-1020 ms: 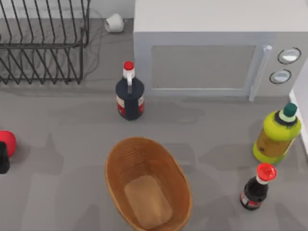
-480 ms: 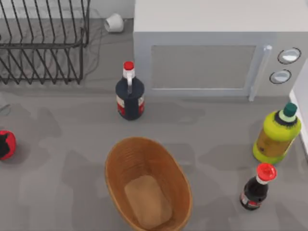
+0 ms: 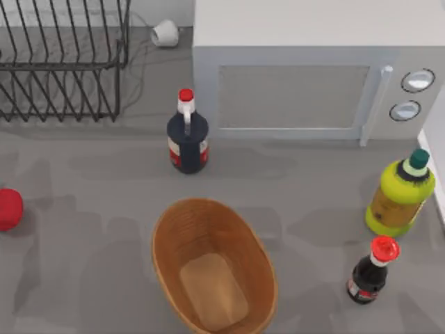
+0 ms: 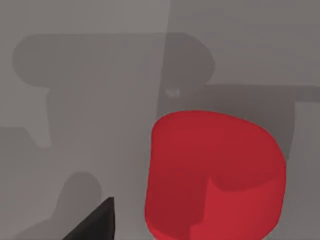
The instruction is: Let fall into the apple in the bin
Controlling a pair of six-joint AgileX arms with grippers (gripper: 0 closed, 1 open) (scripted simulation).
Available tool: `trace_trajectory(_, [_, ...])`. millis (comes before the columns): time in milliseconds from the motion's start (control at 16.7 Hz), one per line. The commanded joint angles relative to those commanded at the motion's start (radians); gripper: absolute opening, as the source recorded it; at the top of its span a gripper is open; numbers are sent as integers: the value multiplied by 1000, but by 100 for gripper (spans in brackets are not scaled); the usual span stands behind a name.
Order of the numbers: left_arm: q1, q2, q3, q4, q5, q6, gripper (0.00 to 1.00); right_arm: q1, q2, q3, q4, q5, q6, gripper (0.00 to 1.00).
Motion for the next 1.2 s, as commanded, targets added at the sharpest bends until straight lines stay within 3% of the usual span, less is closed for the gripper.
trace_trajectory(540, [39,48,52,-28,37,63,100,0,0,0,0,0,0,100])
trace_trajectory(1020, [-42,190,-34,242,28,-25,100,0,0,0,0,0,0,100])
trace_trajectory(1200, [-51,205,-42,263,27,-34,100,0,0,0,0,0,0,100])
